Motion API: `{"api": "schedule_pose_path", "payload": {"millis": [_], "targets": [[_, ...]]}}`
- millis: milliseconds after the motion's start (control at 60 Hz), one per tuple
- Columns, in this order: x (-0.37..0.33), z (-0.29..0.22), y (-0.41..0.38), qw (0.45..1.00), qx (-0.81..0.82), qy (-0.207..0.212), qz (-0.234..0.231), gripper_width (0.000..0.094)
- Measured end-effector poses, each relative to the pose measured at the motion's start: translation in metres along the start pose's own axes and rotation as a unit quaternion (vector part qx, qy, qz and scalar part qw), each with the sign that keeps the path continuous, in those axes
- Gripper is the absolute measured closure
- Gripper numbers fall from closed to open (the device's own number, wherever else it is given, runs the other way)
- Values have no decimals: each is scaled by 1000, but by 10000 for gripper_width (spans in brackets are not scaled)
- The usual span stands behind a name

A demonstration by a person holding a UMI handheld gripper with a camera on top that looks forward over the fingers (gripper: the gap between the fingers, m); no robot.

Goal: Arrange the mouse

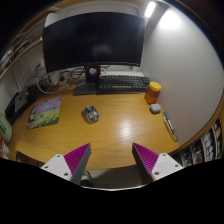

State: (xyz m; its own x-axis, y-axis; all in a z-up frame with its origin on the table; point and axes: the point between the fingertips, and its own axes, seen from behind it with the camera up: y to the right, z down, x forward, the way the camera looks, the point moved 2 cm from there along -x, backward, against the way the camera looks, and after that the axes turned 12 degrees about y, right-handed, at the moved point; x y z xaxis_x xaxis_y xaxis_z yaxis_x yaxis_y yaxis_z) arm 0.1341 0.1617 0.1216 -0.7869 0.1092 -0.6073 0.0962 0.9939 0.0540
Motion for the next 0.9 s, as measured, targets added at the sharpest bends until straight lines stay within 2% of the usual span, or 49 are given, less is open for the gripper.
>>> {"api": "schedule_pose_path", "payload": {"millis": [100, 467, 617, 900], "targets": [[6, 3, -8, 1000, 7, 6, -10, 74], [46, 4, -56, 995, -2, 79, -52, 74], [71, 6, -71, 993, -16, 105, -54, 74], [129, 0, -88, 991, -16, 121, -54, 72]]}}
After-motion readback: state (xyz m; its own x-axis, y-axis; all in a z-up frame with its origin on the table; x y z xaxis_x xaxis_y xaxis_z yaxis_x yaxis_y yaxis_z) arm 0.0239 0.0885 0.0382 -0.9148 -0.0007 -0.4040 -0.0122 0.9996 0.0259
